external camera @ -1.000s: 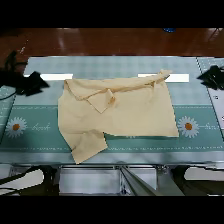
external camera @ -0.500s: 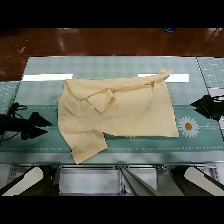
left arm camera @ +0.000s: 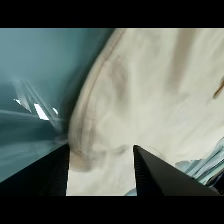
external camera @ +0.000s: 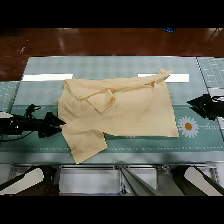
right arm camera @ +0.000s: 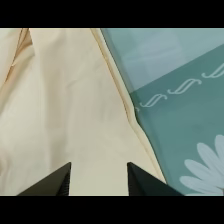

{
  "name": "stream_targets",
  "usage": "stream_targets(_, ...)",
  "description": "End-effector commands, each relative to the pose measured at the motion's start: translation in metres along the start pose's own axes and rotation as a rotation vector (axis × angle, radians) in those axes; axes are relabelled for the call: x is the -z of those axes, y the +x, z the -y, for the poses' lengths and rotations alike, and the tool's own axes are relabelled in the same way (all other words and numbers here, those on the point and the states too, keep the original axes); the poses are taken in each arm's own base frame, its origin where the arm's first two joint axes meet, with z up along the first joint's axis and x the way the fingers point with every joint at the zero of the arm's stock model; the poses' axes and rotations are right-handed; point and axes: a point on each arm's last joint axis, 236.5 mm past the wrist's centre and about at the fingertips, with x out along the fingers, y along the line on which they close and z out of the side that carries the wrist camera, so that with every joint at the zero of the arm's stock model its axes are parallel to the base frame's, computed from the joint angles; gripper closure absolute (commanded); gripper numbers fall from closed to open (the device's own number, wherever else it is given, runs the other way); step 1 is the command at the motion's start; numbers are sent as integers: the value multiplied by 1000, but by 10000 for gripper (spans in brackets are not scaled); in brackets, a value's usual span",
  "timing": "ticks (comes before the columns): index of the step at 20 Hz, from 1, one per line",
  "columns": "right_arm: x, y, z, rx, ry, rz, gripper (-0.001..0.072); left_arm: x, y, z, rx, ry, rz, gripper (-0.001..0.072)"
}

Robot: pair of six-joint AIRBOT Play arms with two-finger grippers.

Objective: Fold the shirts.

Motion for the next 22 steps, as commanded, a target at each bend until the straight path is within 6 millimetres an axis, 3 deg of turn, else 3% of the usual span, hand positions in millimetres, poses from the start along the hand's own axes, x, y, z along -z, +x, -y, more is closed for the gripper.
stream_targets(1, 1, 0, -3, -12, 0, -4, 306, 7, 20, -4, -32, 17, -49, 224)
stream_targets(2, 1, 0, -1, -5, -9, -1, 306, 8, 20, -1, -28, 28, -56, 511)
stream_targets(3, -1, 0, 7, 31, -31, 5, 306, 6, 19, 6, -5, 71, -53, 690)
stream_targets(4, 3, -1, 24, 103, -15, -12, 306, 4, 16, 16, 27, 94, -50, 690)
stream_targets(6, 29, -7, 60, 248, 33, -109, 306, 0, 7, 35, 72, 122, -46, 689)
stream_targets(9, 98, -13, 100, 389, 93, -342, 306, -5, -2, 47, 83, 155, -25, 689)
stream_targets(11, 130, -10, 109, 400, 128, -427, 306, -5, -2, 47, 83, 157, -26, 689)
stream_targets(14, 143, -1, 97, 334, 181, -464, 306, -3, -2, 47, 84, 158, -32, 689)
stream_targets(16, 141, 8, 86, 271, 202, -457, 306, -3, -2, 47, 84, 158, -32, 689)
stream_targets(22, 129, 37, 78, 166, 253, -431, 306, -3, -2, 47, 84, 161, -32, 689)
